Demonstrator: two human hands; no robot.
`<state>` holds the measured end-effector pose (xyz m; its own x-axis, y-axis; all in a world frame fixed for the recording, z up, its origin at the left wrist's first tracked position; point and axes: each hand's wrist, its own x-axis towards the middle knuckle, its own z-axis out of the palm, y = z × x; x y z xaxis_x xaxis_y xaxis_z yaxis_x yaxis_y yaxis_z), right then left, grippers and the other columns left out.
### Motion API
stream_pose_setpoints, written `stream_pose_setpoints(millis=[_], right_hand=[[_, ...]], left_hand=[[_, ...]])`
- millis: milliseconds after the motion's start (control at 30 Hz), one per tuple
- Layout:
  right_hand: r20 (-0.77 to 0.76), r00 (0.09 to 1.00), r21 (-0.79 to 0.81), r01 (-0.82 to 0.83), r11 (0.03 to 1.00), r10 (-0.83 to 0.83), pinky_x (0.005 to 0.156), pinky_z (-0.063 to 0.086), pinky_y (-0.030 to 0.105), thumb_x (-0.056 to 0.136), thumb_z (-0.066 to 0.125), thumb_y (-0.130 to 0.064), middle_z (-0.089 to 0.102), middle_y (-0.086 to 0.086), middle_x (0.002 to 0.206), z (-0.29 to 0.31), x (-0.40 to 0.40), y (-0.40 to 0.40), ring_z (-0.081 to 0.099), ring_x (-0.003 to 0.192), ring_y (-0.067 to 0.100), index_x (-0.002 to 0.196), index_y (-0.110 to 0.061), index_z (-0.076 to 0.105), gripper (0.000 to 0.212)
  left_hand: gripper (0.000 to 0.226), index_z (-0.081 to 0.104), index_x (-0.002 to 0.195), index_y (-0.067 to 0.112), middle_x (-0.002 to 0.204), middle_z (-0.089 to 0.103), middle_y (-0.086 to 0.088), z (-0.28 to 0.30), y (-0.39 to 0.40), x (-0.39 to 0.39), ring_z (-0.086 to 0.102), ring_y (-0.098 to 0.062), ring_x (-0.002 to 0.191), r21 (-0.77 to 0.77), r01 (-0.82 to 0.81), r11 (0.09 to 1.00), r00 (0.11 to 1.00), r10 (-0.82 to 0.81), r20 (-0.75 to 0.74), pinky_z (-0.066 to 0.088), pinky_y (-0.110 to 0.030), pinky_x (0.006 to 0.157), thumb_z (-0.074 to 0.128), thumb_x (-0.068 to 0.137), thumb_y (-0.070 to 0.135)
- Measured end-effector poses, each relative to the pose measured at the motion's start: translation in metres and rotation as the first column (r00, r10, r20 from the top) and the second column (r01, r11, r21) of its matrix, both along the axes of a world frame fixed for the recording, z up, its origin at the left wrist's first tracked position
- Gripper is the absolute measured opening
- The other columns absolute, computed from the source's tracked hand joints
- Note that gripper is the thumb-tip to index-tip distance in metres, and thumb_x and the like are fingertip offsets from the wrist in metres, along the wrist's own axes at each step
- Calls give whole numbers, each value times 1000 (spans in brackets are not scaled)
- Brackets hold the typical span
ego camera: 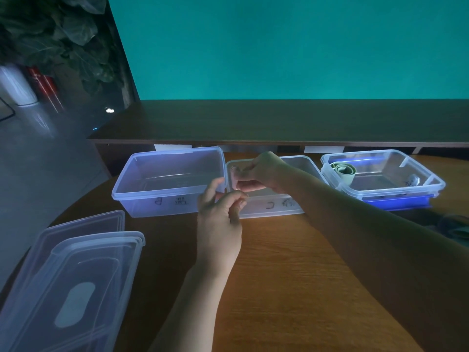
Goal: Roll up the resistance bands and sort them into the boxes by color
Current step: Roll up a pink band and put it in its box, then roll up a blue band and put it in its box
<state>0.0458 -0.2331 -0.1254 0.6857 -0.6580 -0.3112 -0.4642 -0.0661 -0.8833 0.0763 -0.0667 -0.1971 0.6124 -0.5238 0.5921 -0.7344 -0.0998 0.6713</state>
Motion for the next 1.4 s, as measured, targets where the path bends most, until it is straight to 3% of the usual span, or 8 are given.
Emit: stream_pose_setpoints(millis=[133, 267, 400, 567, 800, 1000, 1233, 1400], right_hand=[[-15, 1000, 21, -19, 1000, 20, 99, 55, 41, 84, 80, -19, 78, 11, 89, 5, -6, 1, 76, 84, 16, 121, 9, 66, 48], [93, 995, 65, -49, 997, 43, 80, 62, 30, 93, 60, 8, 73, 9, 79, 3, -14, -4, 72, 65, 10, 125, 12, 61, 32], [-69, 997, -36, -32, 999, 29, 103, 53, 42, 86, 78, -10, 79, 8, 89, 7, -16, -5, 76, 93, 18, 116, 8, 69, 36], [-24, 1000, -119, 4, 993, -7, 90, 60, 38, 83, 79, -7, 78, 11, 86, 12, -23, -3, 77, 85, 20, 101, 3, 75, 20], [262, 965, -323, 100, 941, -12, 70, 60, 26, 88, 76, -7, 75, 10, 76, 23, -58, 13, 72, 67, 15, 100, -2, 75, 13], [468, 872, -129, 228, 965, -143, 65, 55, 22, 89, 75, -15, 71, -2, 68, 16, -134, 65, 65, 63, 9, 97, -6, 74, 12], [344, 878, -278, 434, 857, -334, 49, 47, 19, 95, 68, -26, 68, -3, 62, -49, -226, 132, 60, 48, 8, 92, -20, 72, 8], [395, 787, -262, 592, 763, -475, 45, 46, 17, 98, 65, -24, 67, 0, 58, -56, -251, 138, 59, 42, 11, 93, -17, 70, 10]], left_hand=[[15, 79, 97, 20, 140, 55, -2, -1, 0, 0, 59, -18, 112, -35, 6, 999, 1000, -6, 21, 49, -20, 96, 74, 88, 9], [16, 79, 98, 21, 140, 55, -2, -2, 0, 1, 60, -19, 110, -46, 14, 999, 1000, -13, 27, 50, -21, 94, 74, 87, 10], [17, 79, 100, 23, 141, 56, -2, -3, 0, 1, 61, -19, 110, -49, 16, 999, 999, -14, 31, 50, -20, 93, 75, 87, 12], [17, 79, 102, 23, 143, 55, -3, -6, 0, 1, 63, -17, 108, -60, 17, 998, 999, -15, 36, 57, -30, 91, 74, 88, 16], [30, 75, 116, 17, 144, 52, -8, -3, 9, -9, 66, -22, 104, -129, -8, 992, 997, 17, 70, 61, -36, 86, 74, 86, 17], [31, 73, 114, 10, 128, 57, -9, -4, 32, -44, 62, -16, 112, -246, -84, 966, 993, 101, 58, 57, -23, 91, 79, 85, 19], [47, 56, 140, 32, 137, 58, -6, -8, 31, -106, 61, -24, 120, 278, 225, 934, 970, -241, 26, 57, -39, 94, 59, 96, 49], [52, 49, 146, 33, 133, 56, -1, -8, 12, -132, 56, -20, 120, 397, 349, 849, 930, -365, -36, 45, -32, 105, 65, 97, 28]])
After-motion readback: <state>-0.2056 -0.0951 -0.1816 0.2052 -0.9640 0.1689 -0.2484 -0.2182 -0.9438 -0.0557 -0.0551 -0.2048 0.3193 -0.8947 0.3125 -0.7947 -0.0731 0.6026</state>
